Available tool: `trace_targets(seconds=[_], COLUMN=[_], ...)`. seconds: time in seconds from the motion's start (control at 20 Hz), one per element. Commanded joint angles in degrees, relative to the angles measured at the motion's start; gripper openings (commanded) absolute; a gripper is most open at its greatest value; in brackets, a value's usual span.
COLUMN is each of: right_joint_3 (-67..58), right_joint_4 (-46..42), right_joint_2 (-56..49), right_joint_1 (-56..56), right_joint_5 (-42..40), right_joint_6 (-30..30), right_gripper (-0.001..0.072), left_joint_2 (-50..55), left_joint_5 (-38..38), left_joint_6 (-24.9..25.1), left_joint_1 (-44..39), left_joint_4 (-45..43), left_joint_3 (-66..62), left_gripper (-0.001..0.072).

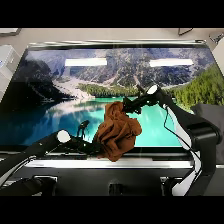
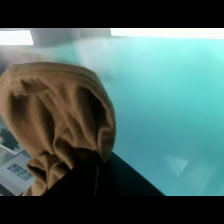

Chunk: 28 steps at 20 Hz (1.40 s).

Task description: Fold the clothes and pants, and hang the long-sleeved shirts on hangers.

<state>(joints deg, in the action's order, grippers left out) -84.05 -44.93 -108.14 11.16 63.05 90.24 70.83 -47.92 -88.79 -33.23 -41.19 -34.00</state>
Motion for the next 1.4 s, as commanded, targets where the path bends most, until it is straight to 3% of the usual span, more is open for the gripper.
trace_targets(seconds=[0.0,0.15,0.25,0.4,0.65,1.0,1.15,1.35], right_joint_3=[-5.2,-16.2,-23.5,-27.3,-27.3,-27.3,-27.3,-25.9], right_joint_4=[-3.1,-4.8,-5.0,-5.9,-18.2,-25.2,-29.3,-36.3], right_joint_2=[3.3,11.1,18.7,32.2,49.2,58.0,57.0,48.7], right_joint_1=[-2.3,-7.9,-11.3,-14.4,-15.0,-15.0,-15.0,-15.0], right_joint_5=[0.3,0.2,0.5,-1.6,-2.2,-11.7,-6.6,12.9], right_joint_6=[-3.2,-9.5,-14.6,-17.2,-15.6,-13.7,-12.7,-5.2], right_gripper=[0.0049,0.005,0.005,0.0051,0.0051,0.0051,0.0051,0.0052], left_joint_2=[-4.9,-12.7,-18.1,-23.9,-29.6,-33.8,-31.6,-22.8], left_joint_5=[-6.6,-14.4,-14.0,-10.7,-1.4,11.6,12.3,11.4], left_joint_6=[-4.9,-4.8,-3.9,-1.6,-1.2,-1.1,-1.2,-1.1], left_joint_1=[4.4,17.0,26.1,34.8,36.2,36.2,36.3,36.2], left_joint_4=[-13.8,-21.8,-21.9,-21.9,-21.9,-21.3,-26.1,-29.9], left_joint_3=[-4.0,-16.3,-28.3,-46.1,-58.4,-59.1,-59.0,-54.7], left_gripper=[0.0019,0.0019,0.002,0.002,0.002,0.002,0.002,0.002])
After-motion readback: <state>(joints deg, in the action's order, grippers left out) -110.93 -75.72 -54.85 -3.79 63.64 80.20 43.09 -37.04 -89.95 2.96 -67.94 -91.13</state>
